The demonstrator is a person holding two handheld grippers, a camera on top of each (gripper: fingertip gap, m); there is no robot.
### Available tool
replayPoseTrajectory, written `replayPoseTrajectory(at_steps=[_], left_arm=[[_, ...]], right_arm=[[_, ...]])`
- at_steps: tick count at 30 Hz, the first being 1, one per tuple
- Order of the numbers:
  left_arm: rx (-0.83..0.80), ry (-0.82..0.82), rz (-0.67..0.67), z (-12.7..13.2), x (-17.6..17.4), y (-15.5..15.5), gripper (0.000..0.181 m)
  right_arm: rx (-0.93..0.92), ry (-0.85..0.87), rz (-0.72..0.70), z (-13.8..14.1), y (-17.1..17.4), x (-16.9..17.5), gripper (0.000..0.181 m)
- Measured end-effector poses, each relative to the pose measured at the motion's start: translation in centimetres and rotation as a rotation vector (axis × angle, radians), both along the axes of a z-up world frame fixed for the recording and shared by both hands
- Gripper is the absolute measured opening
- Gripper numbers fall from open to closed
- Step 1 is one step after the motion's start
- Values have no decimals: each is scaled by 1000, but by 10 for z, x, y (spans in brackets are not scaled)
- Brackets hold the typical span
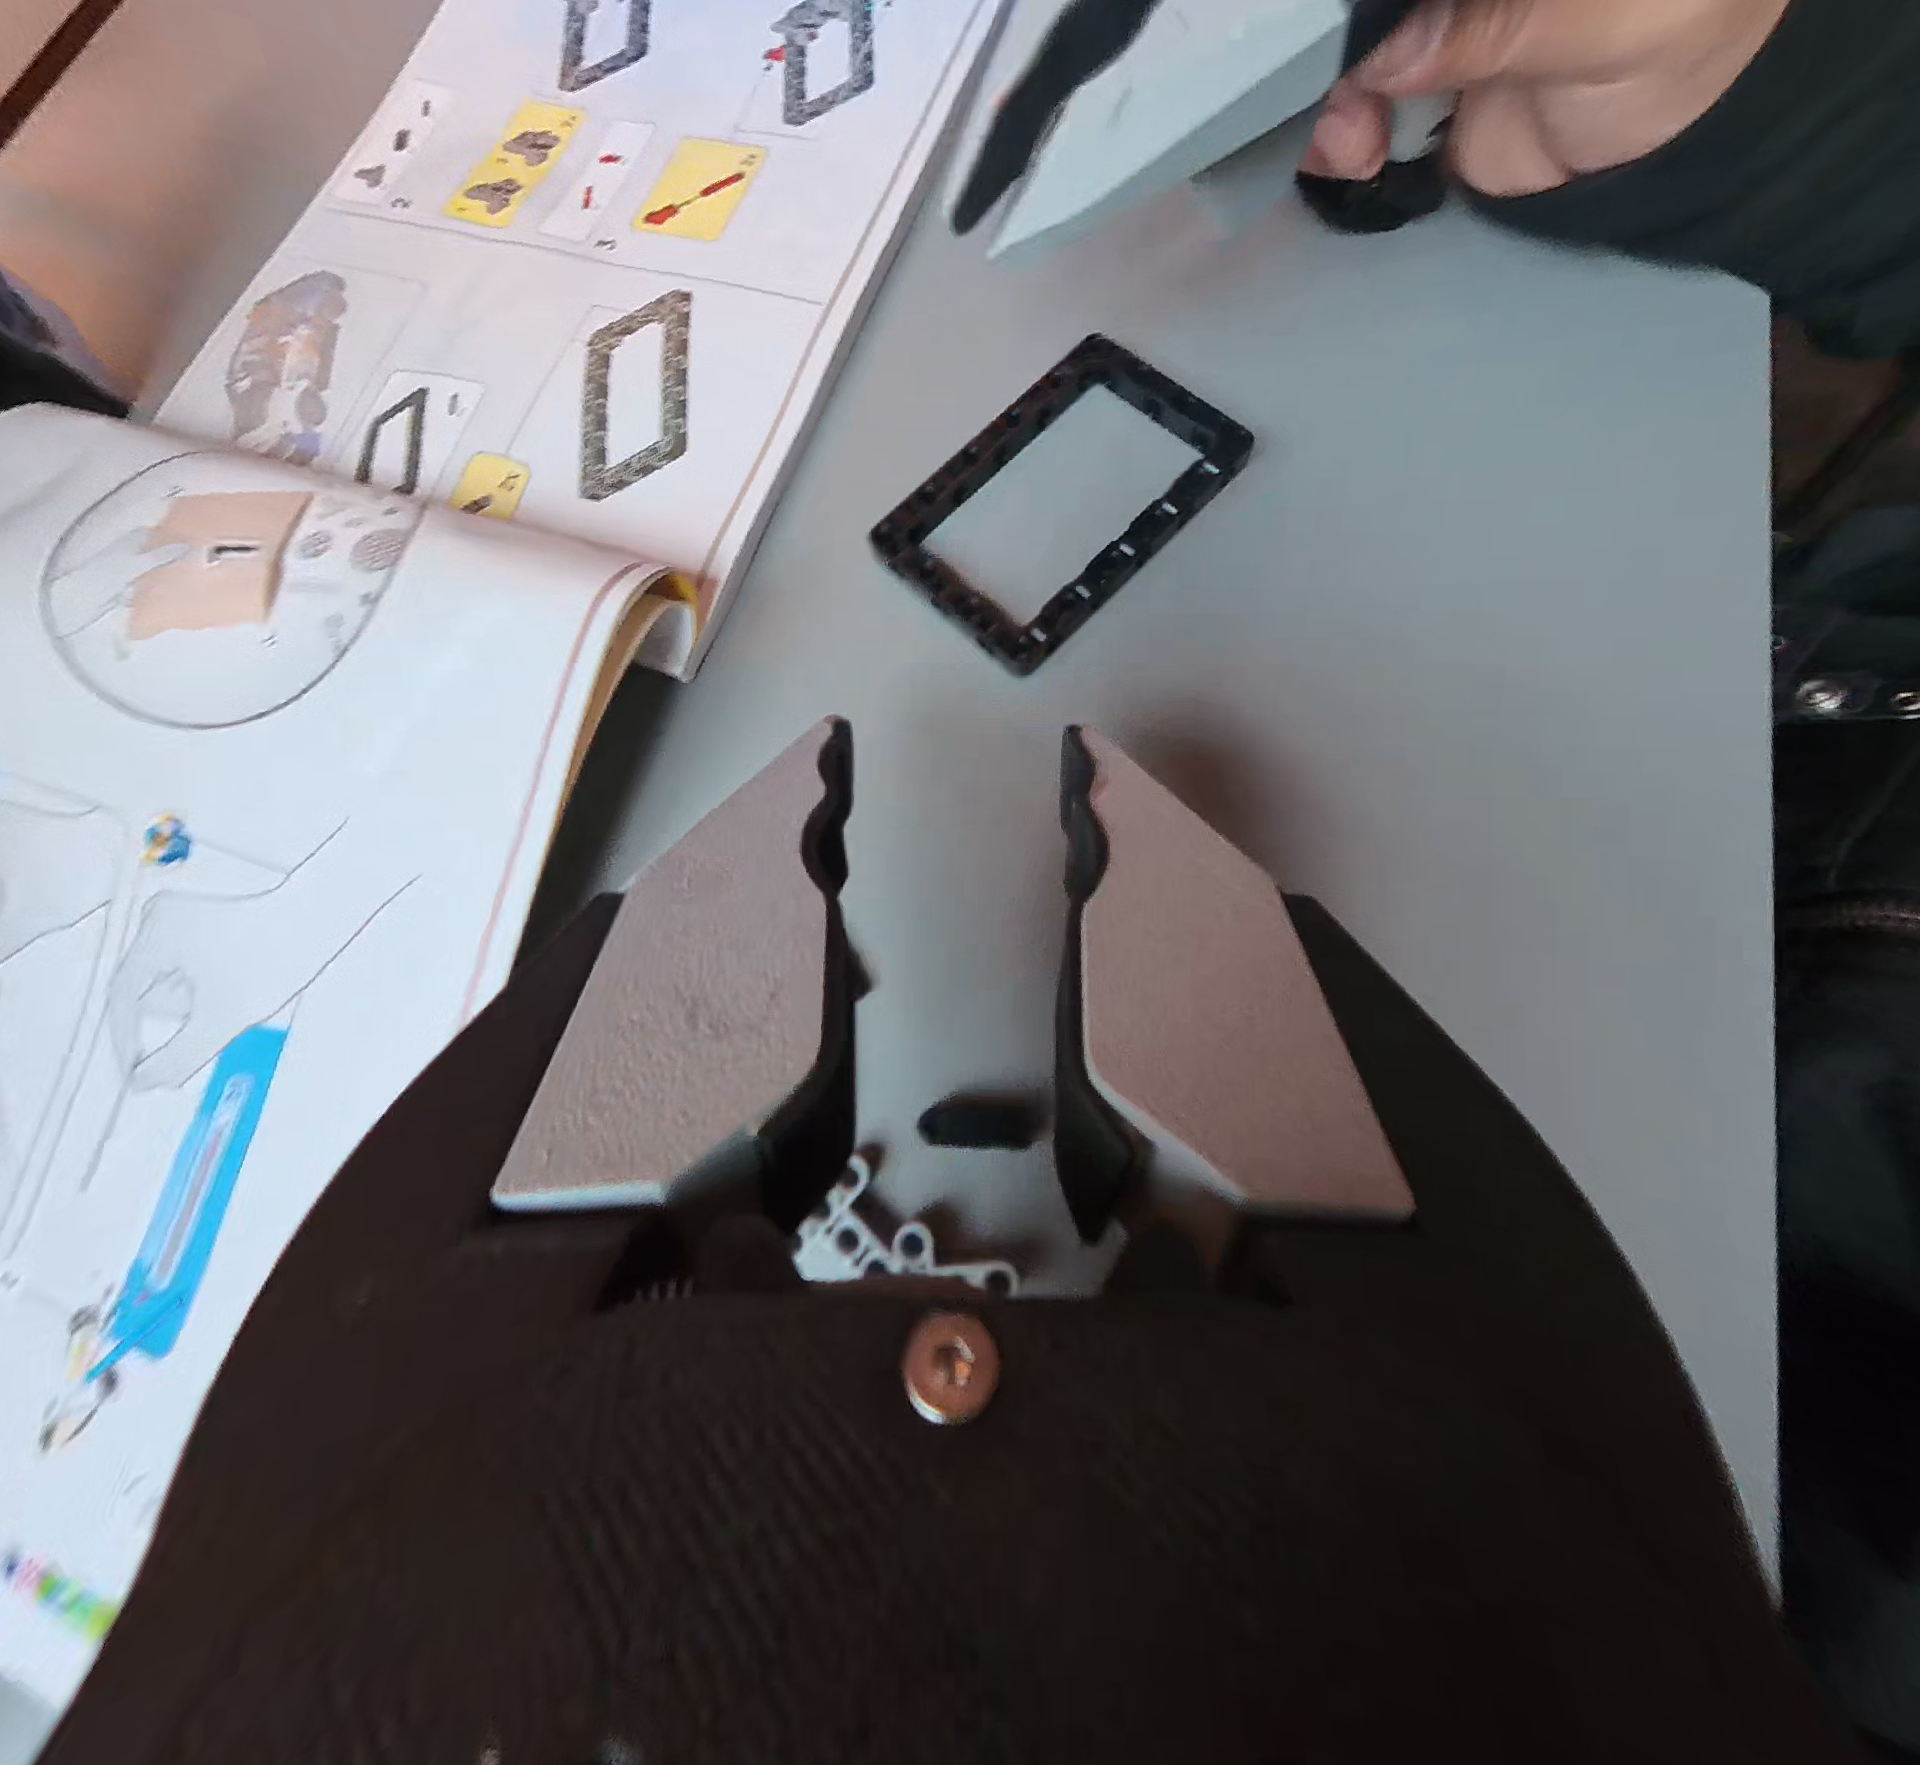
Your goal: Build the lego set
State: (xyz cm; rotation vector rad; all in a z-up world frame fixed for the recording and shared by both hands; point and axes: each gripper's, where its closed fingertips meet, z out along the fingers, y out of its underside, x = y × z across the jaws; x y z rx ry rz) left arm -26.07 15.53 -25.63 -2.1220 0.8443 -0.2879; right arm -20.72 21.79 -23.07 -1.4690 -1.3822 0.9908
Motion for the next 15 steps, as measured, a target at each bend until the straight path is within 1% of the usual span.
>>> replayPoseTrajectory(at_steps=[2, 4, 6, 8, 12, 13, 14, 15], left_arm=[[26, 30, 37, 6, -15, 3, 37], [60, 77, 100, 13, -35, 12, 36], [94, 186, 184, 15, -62, 29, 36], [78, 295, 216, 6, -78, 41, 43], [43, 549, 186, -23, -92, 54, 47], [37, 594, 176, -27, -93, 56, 45], [50, 618, 170, -28, -92, 58, 36], [73, 633, 166, -27, -91, 61, 23]], right_arm=[[13, -5, 3, -1, -1, 0, 6], [24, -8, 6, -1, -2, -1, 6], [23, -12, 11, -1, -3, -1, 6], [19, -11, 14, -1, -4, -1, 6], [18, -6, 18, -1, -5, -1, 6], [18, -7, 19, -1, -5, -1, 6], [19, -6, 19, -1, -5, -1, 6], [20, -6, 21, -1, -6, -1, 6]])
